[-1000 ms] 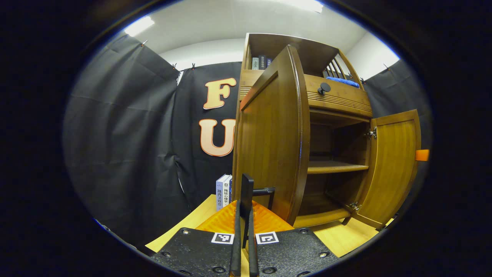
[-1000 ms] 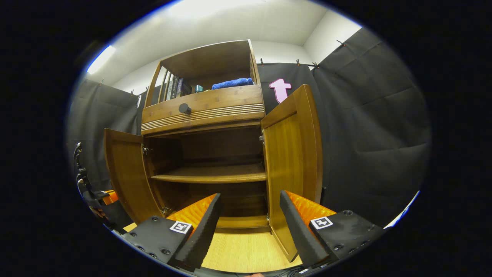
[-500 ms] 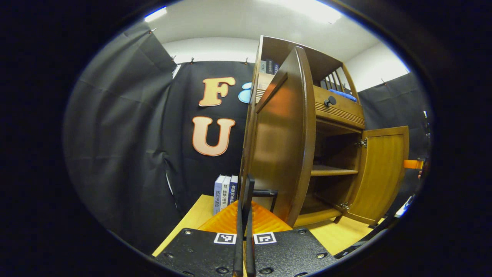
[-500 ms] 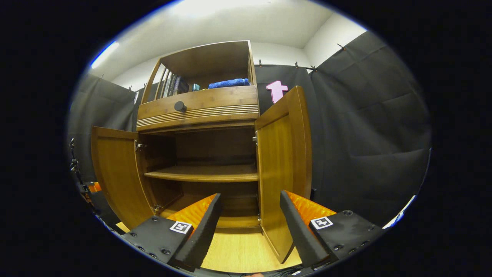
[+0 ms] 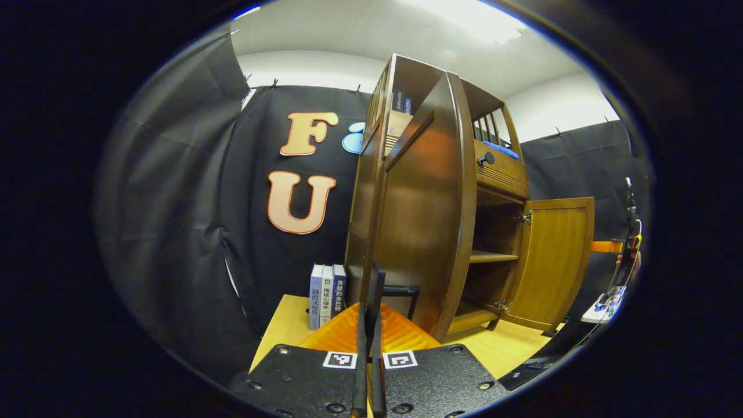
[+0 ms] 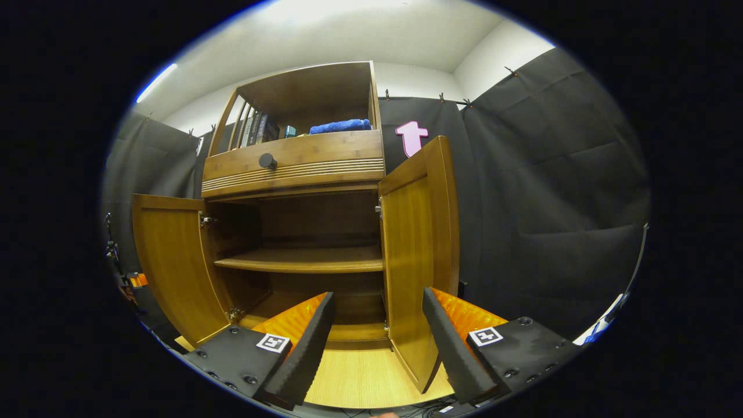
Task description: Open the right door of the double-door shoe cabinet with the right hand, and open the left door with the left hand.
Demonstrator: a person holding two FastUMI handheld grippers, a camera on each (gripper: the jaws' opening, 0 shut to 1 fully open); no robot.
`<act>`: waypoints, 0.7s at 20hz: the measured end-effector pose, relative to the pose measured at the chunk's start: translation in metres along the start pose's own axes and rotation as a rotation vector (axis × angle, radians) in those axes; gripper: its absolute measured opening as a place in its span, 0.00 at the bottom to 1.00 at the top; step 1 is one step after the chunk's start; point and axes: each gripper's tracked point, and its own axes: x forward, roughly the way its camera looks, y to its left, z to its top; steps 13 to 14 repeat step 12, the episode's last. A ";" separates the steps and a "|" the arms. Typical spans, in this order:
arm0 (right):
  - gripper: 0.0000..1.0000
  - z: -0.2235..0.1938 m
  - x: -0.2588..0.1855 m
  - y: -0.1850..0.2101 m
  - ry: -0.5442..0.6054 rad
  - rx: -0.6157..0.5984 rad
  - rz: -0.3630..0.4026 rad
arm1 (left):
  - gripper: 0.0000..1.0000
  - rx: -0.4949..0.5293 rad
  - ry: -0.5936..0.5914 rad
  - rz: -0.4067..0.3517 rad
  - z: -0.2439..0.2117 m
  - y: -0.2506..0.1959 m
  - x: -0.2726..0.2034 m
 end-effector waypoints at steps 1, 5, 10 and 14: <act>0.92 0.000 0.000 0.000 -0.004 -0.001 -0.001 | 0.03 0.025 0.010 0.022 -0.001 0.001 -0.006; 0.97 -0.006 0.003 0.000 0.005 0.000 0.005 | 0.00 0.019 -0.021 0.108 0.015 -0.005 -0.038; 0.97 -0.007 0.010 0.002 0.006 0.018 0.023 | 0.00 0.096 -0.093 0.210 0.056 -0.041 -0.073; 0.97 -0.006 0.014 0.004 0.002 0.022 0.037 | 0.00 0.112 -0.111 0.215 0.068 -0.066 -0.070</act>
